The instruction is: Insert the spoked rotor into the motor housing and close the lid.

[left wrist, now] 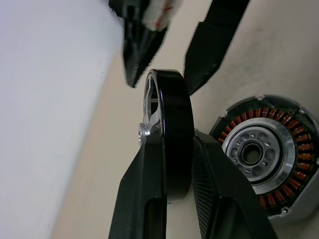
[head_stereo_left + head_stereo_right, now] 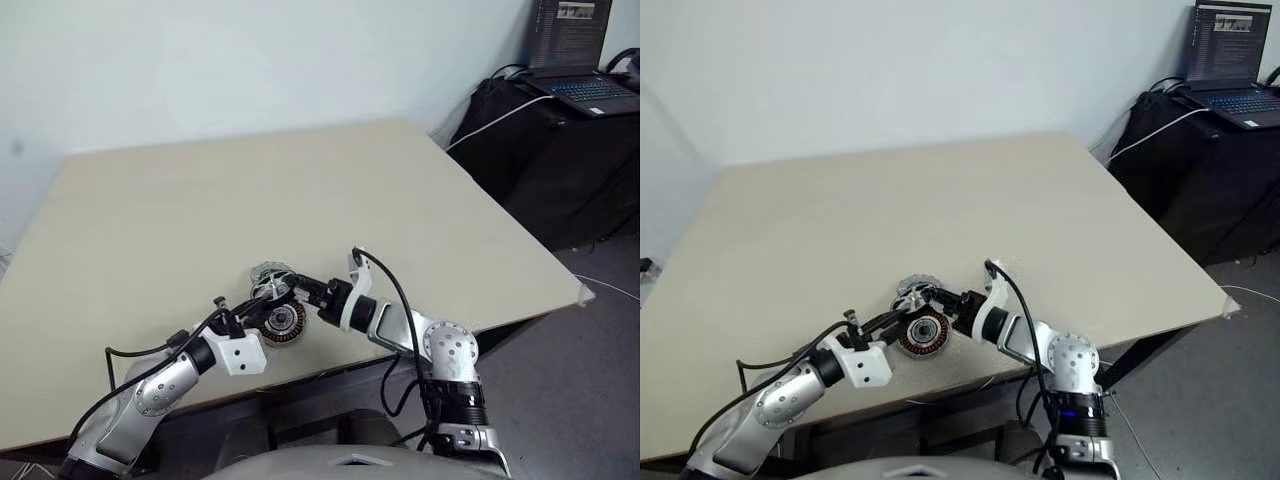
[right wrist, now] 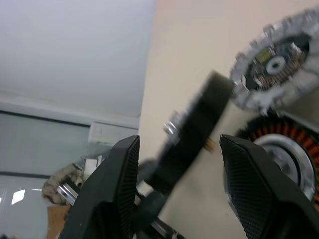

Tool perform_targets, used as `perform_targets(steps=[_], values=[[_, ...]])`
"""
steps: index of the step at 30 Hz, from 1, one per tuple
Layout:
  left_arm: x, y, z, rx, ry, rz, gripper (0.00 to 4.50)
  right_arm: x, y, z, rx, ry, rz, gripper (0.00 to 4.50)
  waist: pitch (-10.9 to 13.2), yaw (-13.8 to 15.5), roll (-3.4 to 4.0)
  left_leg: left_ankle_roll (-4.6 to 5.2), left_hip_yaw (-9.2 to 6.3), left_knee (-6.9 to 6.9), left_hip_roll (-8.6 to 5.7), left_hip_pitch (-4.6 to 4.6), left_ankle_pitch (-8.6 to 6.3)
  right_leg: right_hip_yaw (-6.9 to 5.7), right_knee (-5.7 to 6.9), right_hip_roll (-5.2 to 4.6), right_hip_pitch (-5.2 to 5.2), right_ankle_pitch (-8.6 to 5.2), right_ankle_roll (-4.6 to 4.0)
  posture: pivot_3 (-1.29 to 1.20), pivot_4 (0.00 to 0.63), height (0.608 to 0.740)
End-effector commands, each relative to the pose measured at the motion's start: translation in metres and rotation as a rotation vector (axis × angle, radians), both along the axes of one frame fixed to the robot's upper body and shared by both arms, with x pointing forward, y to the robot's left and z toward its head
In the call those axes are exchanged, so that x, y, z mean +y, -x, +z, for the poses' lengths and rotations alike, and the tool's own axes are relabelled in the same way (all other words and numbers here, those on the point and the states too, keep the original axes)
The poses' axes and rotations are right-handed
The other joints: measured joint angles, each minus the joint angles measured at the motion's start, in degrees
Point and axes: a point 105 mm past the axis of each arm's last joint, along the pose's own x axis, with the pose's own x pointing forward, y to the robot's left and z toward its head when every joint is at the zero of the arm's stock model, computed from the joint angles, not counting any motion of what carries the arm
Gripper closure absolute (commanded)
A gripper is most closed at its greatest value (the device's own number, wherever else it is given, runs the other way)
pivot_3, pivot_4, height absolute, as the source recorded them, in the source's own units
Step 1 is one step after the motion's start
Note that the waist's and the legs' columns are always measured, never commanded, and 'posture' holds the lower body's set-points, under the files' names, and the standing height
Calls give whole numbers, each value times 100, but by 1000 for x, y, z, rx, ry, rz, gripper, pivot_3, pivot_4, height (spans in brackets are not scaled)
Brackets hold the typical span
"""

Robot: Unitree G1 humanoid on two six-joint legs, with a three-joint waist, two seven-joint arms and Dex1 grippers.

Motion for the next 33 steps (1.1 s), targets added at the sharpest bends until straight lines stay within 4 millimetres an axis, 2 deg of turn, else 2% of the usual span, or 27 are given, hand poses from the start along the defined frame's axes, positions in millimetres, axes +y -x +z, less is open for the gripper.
perform_targets(steps=[1,4,6,12,16,19,23,28,30,32,33], values=[[-4,-1,9,-41,4,-25,4111,19,-7,29,-49,-124,-1,2350,-5,3,-2,0,-1,0,0,1,0,-1,1,0,1,0,0,0,0,740],[-4,-1,8,-42,1,-27,4111,19,-7,29,-44,-127,-3,3359,-4,-5,-1,0,1,0,0,0,0,2,0,0,0,0,0,0,0,740],[-4,-1,8,-42,0,-27,4111,18,-7,29,-42,-127,-2,3718,-5,-6,-2,0,3,-1,0,0,0,4,0,1,0,1,1,0,0,740],[-2,-3,9,-47,4,-9,4111,18,-5,28,-33,-122,3,3986,-5,-6,-1,0,5,0,0,4,0,5,4,1,0,1,1,0,0,740],[-1,-7,14,-21,113,57,4111,17,-4,27,-26,-124,0,4075,-5,-7,-1,1,7,-1,0,4,0,9,4,1,-1,1,1,0,0,740],[-1,-6,12,8,122,59,4111,16,-4,27,-22,-125,-8,4113,-6,-7,-2,1,8,0,1,4,0,10,3,1,-1,1,2,0,0,740],[-2,-5,10,39,128,57,2856,16,-5,27,-20,-126,-10,4133,-6,-4,-1,1,8,0,1,6,0,10,7,2,-1,0,1,0,0,740],[0,-8,15,-3,108,62,1127,16,-5,27,-22,-130,-10,4192,-6,-7,-1,1,10,0,1,6,0,12,7,2,-2,1,1,0,0,740],[0,-9,16,-19,104,63,469,16,-5,27,-22,-130,-11,4500,-6,-7,-1,1,10,0,1,6,0,12,7,2,-2,1,1,0,0,740],[1,-10,18,-23,117,71,6,16,-6,28,-23,-132,-14,4500,-6,-6,-1,1,10,0,1,6,0,13,7,2,-2,1,1,0,0,740],[2,-10,19,-23,126,76,6,15,-6,28,-23,-132,-16,4500,-7,-7,-1,1,10,0,1,6,0,13,8,2,-2,1,1,0,0,740]])
